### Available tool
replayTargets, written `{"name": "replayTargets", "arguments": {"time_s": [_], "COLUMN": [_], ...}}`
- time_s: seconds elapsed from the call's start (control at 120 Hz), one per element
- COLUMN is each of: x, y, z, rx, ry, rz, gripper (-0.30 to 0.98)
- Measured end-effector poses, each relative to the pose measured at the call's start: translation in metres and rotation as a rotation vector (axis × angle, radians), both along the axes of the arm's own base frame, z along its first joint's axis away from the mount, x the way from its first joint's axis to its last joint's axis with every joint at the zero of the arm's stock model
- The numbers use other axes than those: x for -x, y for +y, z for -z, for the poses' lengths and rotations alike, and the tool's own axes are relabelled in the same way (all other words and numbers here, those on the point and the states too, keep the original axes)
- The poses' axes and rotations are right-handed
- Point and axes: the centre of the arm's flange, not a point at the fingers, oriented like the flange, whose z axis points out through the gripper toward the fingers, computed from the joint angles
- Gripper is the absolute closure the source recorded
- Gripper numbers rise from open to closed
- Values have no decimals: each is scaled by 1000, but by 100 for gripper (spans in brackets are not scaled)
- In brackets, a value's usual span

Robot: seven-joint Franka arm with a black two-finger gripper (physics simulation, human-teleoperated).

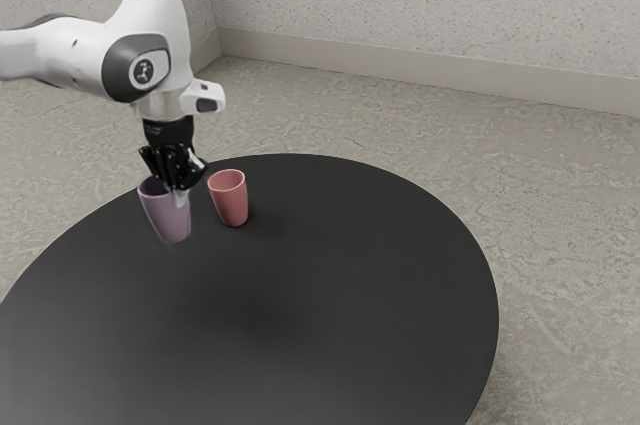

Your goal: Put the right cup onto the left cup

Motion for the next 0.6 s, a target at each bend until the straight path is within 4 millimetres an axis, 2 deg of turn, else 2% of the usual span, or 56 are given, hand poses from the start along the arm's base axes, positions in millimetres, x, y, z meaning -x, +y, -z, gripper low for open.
{"name": "replayTargets", "arguments": {"time_s": [0.092,0.275,0.6], "x": [-12,-37,-75], "y": [9,-5,26], "z": [-1,-4,-4], "rx": [-11,-25,-44], "ry": [0,-1,-15], "rz": [-5,35,15], "gripper": [79,79,79]}}
